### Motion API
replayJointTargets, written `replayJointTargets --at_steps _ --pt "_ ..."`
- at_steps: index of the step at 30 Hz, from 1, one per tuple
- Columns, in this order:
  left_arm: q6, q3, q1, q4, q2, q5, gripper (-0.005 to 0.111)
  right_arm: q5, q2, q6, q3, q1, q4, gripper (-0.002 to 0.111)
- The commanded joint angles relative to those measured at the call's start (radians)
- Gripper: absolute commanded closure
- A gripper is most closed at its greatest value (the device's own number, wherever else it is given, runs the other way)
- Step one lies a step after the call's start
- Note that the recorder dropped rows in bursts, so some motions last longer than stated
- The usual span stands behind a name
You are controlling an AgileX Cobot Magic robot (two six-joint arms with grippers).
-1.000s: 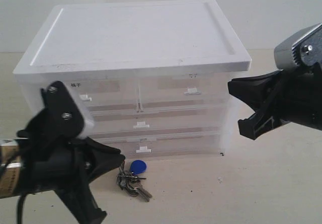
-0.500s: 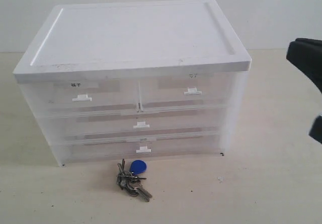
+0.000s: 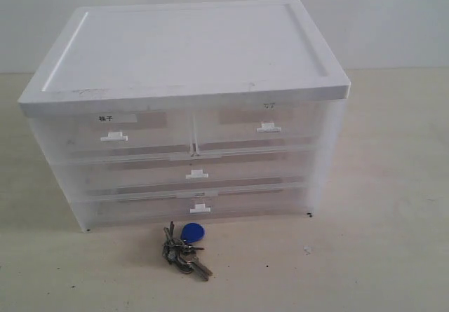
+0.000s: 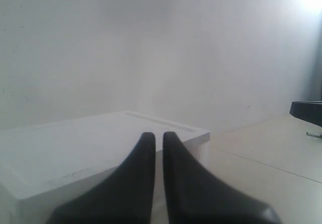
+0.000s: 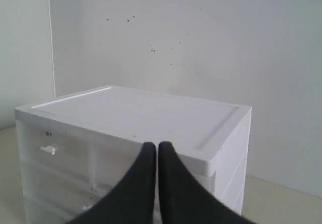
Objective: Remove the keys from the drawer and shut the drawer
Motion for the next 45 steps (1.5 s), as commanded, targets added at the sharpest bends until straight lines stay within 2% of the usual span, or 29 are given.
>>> replayJointTargets --at_steps 1,31,36,40,42,45 --pt "-0.016 0.008 0.001 -0.011 -0.003 0.01 0.102 0.015 -0.014 0.067 0.006 -0.008 -0.007 0.108" --pt "0.013 0.037 0.006 -0.032 -0.003 0.009 0.102 0.025 -0.014 0.066 0.006 -0.008 -0.004 0.108" --pt "0.284 0.066 0.082 -0.331 -0.003 0.016 0.102 0.025 -0.014 0.066 0.006 -0.008 -0.004 0.108" --pt "0.538 0.119 0.183 -0.548 -0.003 0.016 0.102 0.025 -0.014 0.065 0.006 -0.008 -0.004 0.108" --pt "0.619 0.144 0.227 -0.617 -0.003 0.016 0.102 0.025 -0.014 0.065 0.006 -0.008 -0.004 0.108" --pt "0.73 0.178 0.326 -0.721 -0.003 0.012 0.102 0.025 -0.014 0.067 0.006 -0.008 -0.004 0.108"
